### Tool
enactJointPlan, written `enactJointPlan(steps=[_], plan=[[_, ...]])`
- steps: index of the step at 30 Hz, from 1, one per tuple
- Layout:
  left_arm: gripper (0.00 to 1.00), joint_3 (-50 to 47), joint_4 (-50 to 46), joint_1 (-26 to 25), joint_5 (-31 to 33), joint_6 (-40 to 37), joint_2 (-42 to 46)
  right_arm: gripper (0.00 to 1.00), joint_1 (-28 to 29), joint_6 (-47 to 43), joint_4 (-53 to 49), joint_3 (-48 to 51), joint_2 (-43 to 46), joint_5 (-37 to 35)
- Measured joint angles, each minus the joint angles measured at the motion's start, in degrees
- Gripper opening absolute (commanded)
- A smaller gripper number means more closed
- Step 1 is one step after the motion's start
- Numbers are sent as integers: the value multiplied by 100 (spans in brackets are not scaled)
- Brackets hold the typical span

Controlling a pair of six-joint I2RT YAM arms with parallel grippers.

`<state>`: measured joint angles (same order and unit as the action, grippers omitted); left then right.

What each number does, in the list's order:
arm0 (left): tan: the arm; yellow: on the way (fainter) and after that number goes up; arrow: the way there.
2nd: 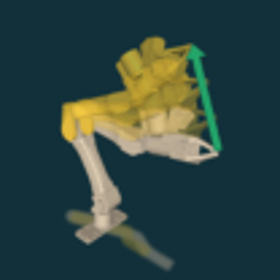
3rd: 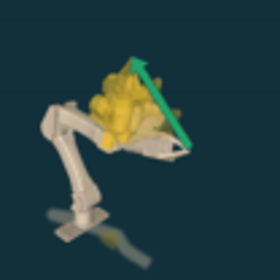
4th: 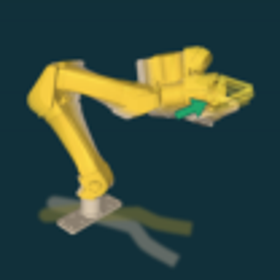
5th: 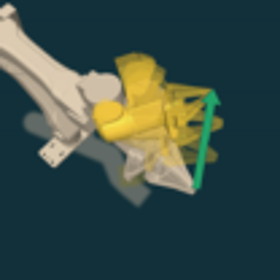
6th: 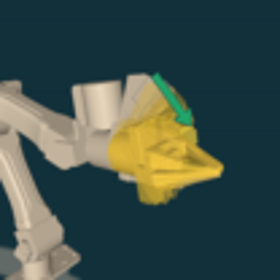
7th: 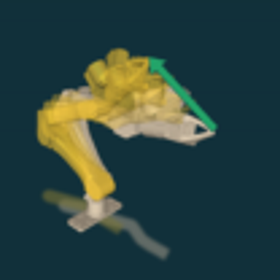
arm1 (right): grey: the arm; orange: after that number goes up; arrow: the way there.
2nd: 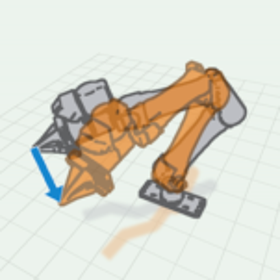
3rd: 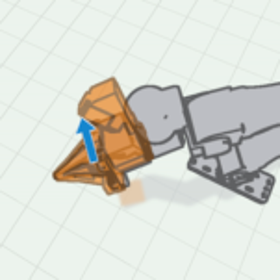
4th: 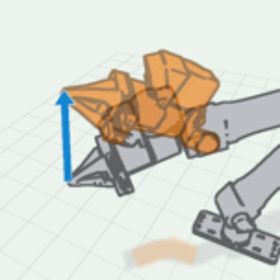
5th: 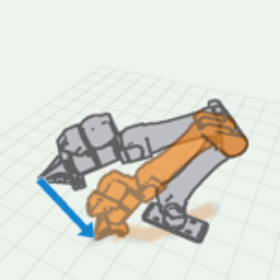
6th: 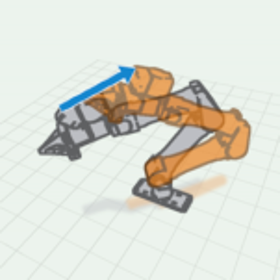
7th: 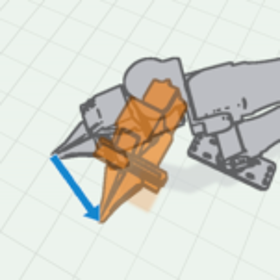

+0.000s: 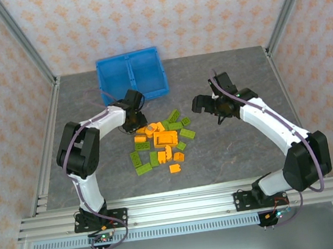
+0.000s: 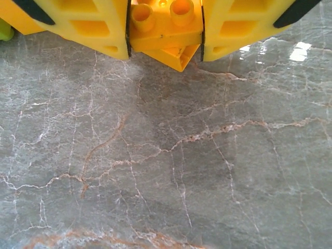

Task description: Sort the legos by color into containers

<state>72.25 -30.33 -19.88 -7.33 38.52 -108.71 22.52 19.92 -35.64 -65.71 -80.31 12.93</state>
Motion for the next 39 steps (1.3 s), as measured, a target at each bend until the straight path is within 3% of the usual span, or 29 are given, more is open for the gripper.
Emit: enactJointPlan(steps=[9, 17, 21, 29, 34, 39], plan=[[24, 195, -391, 0, 466, -223, 518, 99, 0, 94, 2, 0, 0, -4], [24, 1812, -588, 133, 1606, -774, 645, 99, 0, 151, 7, 0, 0, -2], [24, 3027, -507, 496, 1810, -922, 7, 99, 7, 195, 7, 2, 13, 0], [27, 5283, -667, 1060, 1810, -1008, -2282, 99, 7, 282, 50, 96, 341, 37], [32, 5930, -955, 1176, 1655, -1010, -3029, 99, 7, 306, 48, 149, 527, 37], [42, 6170, -1165, 1174, 1631, -1019, -3139, 99, 22, 348, 48, 177, 623, 39]])
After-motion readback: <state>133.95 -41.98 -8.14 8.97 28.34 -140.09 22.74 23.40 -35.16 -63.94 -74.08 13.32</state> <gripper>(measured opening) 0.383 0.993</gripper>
